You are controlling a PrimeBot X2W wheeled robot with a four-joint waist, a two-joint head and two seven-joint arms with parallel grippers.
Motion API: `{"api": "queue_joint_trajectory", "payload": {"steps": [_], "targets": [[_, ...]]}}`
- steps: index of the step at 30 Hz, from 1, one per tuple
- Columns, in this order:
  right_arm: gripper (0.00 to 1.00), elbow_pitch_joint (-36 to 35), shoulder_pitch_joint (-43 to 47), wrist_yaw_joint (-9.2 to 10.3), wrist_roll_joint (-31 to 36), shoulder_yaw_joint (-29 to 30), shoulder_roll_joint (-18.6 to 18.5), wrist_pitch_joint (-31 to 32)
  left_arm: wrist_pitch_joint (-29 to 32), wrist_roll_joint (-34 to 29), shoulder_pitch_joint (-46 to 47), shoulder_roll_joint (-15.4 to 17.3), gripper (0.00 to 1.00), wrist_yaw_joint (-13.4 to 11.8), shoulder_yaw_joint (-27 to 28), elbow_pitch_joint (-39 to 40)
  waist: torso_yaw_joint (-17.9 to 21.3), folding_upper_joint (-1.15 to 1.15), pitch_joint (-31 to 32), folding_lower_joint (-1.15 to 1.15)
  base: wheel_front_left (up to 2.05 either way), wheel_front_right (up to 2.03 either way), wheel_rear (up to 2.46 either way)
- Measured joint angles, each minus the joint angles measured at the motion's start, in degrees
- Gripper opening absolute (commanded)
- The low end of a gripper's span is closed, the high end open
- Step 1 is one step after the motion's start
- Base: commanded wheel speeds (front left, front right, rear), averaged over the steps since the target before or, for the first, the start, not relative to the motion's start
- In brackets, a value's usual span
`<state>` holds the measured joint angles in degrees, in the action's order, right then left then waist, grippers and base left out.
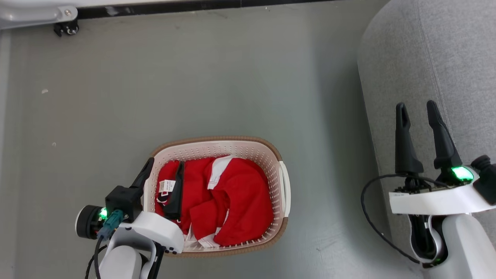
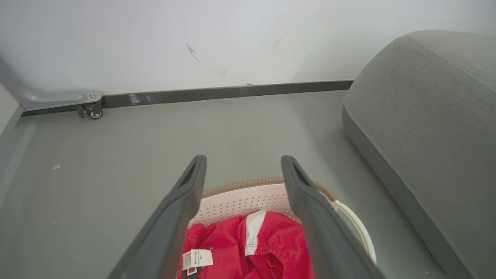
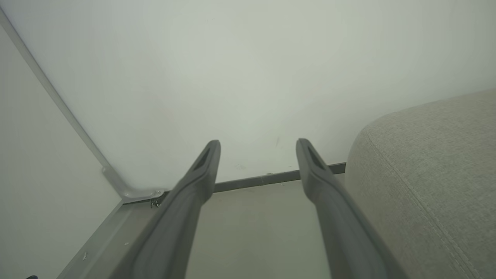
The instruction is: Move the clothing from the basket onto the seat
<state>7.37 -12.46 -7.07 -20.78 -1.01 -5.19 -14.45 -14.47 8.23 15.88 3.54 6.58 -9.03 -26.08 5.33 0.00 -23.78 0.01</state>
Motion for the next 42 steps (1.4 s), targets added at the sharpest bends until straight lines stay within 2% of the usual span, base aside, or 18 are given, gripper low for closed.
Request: {"api": "queue_joint_trajectory", "payload": {"steps": [26, 42], "targets": [[1.00, -2.88, -6.69, 0.00, -0.53, -1.01, 0.70, -0.01, 1.48, 0.03, 10.95, 0.45, 1.00, 0.49, -3.23, -14.45, 3.38, 0.00, -10.76, 0.00, 0.00, 0.00, 0.00], [1.00, -3.32, -9.31, 0.00, -1.62, -1.66, 1.47, -0.01, 4.37, -0.32, 16.81, 1.45, 1.00, 0.51, -6.56, -22.08, 5.56, 0.00, -17.35, 0.00, 0.00, 0.00, 0.00]]}}
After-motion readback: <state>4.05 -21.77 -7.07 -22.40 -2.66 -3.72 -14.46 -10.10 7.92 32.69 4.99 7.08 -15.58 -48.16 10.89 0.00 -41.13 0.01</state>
